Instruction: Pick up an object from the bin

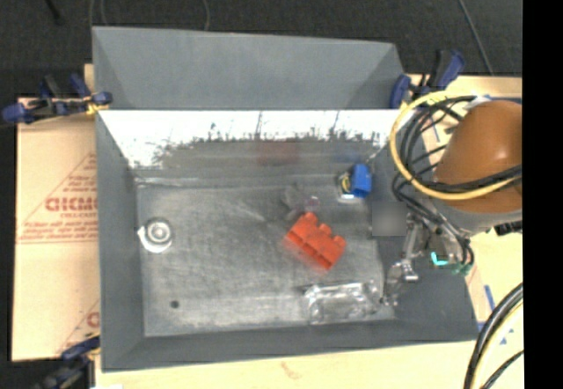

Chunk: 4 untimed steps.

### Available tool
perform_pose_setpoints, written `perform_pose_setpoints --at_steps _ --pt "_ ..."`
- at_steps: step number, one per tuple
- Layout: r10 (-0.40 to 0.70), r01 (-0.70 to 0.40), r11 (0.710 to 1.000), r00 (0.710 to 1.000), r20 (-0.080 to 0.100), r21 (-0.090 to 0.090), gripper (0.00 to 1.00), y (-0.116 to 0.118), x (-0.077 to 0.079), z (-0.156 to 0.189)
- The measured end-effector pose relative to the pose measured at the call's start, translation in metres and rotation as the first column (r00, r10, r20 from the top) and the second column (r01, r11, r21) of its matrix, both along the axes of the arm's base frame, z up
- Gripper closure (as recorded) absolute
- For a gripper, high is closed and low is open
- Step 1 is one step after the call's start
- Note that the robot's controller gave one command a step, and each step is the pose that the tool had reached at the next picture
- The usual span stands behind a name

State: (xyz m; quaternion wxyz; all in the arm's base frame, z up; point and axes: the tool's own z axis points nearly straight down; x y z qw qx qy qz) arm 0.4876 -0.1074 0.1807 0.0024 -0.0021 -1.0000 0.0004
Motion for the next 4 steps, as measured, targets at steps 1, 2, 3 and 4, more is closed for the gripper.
perform_pose_setpoints --at_steps 1,2,3,4 --pt "-0.019 0.019 1.0 1.0 0.016 -0.003 0.0 0.004 -0.013 -0.102" --pt "-0.013 0.014 1.0 1.0 0.01 -0.002 1.0 0.004 -0.014 -0.099" --pt "0.288 -0.287 0.958 0.958 0.01 -0.005 1.0 -0.039 0.047 -0.008" --pt "0.453 -0.453 0.891 0.891 0.01 -0.005 1.0 -0.039 0.043 0.075"
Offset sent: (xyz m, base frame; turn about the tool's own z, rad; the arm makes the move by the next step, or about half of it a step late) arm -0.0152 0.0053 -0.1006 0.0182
